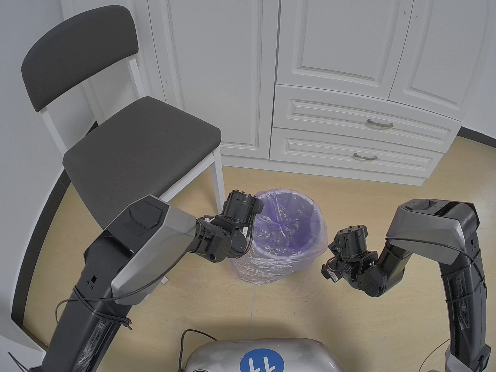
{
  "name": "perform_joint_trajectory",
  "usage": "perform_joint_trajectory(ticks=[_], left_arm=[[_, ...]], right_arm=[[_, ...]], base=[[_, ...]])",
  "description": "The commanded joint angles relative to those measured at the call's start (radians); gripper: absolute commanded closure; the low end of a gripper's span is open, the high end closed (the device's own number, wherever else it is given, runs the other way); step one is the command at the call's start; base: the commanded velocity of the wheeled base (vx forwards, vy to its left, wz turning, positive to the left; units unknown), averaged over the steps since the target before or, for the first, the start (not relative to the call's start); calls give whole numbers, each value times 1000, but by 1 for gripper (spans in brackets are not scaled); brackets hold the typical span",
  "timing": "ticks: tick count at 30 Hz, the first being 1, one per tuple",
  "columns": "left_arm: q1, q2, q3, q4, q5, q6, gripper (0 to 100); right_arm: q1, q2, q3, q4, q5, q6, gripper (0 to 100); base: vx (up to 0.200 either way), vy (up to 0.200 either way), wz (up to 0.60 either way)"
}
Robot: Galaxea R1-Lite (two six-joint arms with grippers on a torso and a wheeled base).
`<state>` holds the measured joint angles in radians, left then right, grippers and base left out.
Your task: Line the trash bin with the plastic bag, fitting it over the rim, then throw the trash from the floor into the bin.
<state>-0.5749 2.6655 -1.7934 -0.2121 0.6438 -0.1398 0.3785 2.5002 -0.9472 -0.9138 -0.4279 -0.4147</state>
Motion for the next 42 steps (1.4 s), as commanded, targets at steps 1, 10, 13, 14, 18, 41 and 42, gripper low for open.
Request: perform_joint_trajectory(ticks=[1,10,13,14,18,41,42], left_arm=[[13,-18,25,0,0,-9,0],[23,16,28,-3,-3,-96,0],[23,28,23,-3,-7,-135,0],[23,36,22,-3,-9,-150,0],[27,91,-17,-3,-10,-201,0],[84,237,-207,-21,-151,-248,0],[82,237,-207,-27,-151,-248,0]], right_arm=[[2,2,1,0,0,-1,0],[0,3,-1,0,0,1,0],[-1,6,-1,0,0,-1,0],[-1,9,-1,1,0,-1,0],[-10,22,-10,10,1,-1,0],[-66,63,-134,96,70,-24,0],[-67,60,-131,95,74,-23,0]], base=[[0,0,0],[0,0,0],[0,0,0],[0,0,0],[0,0,0],[0,0,0],[0,0,0]])
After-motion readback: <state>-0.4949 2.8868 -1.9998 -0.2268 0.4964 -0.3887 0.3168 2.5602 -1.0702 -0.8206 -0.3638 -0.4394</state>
